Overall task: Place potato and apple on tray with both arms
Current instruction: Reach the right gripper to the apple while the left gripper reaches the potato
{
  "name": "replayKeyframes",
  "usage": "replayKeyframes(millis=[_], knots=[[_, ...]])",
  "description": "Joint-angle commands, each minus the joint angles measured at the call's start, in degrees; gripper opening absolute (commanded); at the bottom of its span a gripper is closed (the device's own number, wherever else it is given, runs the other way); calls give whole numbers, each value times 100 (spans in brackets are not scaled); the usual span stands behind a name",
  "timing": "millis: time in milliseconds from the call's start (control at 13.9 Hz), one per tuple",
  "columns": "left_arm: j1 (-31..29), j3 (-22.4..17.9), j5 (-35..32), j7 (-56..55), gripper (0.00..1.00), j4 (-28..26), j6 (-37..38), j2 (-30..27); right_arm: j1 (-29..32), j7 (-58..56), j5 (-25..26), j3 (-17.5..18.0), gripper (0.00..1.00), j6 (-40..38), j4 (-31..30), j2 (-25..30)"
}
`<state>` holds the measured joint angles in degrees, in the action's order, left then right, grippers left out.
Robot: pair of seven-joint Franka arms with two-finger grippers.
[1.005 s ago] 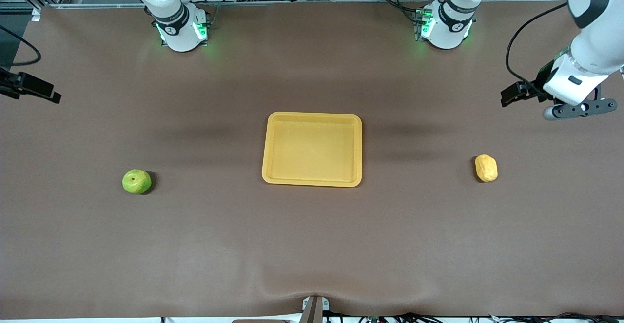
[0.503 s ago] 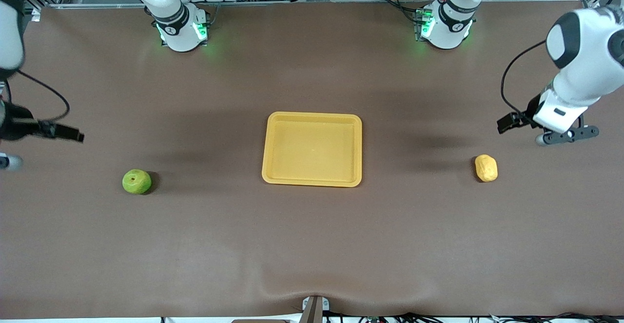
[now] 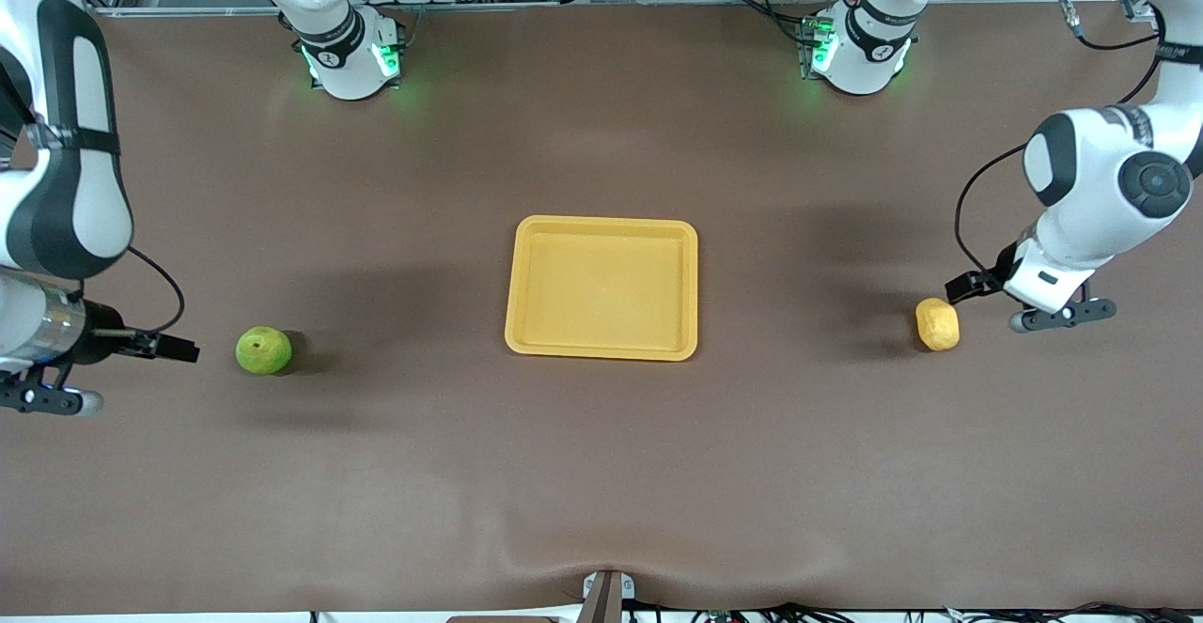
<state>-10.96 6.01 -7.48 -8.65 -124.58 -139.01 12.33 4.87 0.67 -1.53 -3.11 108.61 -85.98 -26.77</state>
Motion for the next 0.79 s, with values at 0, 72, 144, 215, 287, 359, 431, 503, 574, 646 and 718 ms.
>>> replayKeyframes(millis=[0, 72, 144, 215, 287, 359, 431, 503, 574, 646, 718], knots=[[-38, 50, -104, 48, 100, 180, -65, 260, 102, -67, -40, 56, 100, 2, 65, -407], [-20, 50, -104, 48, 100, 189, -74, 313, 120, -76, -40, 56, 100, 124, -23, -530], [-11, 50, -104, 57, 100, 224, -74, 375, 111, -67, -40, 56, 100, 334, -251, -557], [-11, 50, -104, 57, 100, 250, -83, 454, 102, -67, -40, 56, 100, 563, -479, -523], [23, 50, -104, 65, 100, 329, -83, 559, 111, -67, -40, 56, 100, 783, -673, -523], [24, 50, -104, 66, 100, 364, -100, 656, 120, -67, -40, 56, 100, 1054, -866, -531], [15, 50, -104, 66, 100, 373, -231, 717, 120, -67, -40, 56, 100, 1379, -1112, -531], [24, 41, -104, 66, 100, 399, -293, 823, 102, -59, -40, 56, 100, 1687, -1306, -523], [24, 41, -96, 66, 100, 521, -320, 954, 94, -41, -49, 65, 100, 1899, -1438, -523], [6, 41, -96, 66, 100, 592, -329, 1077, 94, -15, -49, 65, 100, 1988, -1474, -523], [15, 41, -104, 66, 100, 602, -390, 1131, 94, -6, -49, 65, 100, 1998, -1475, -531]])
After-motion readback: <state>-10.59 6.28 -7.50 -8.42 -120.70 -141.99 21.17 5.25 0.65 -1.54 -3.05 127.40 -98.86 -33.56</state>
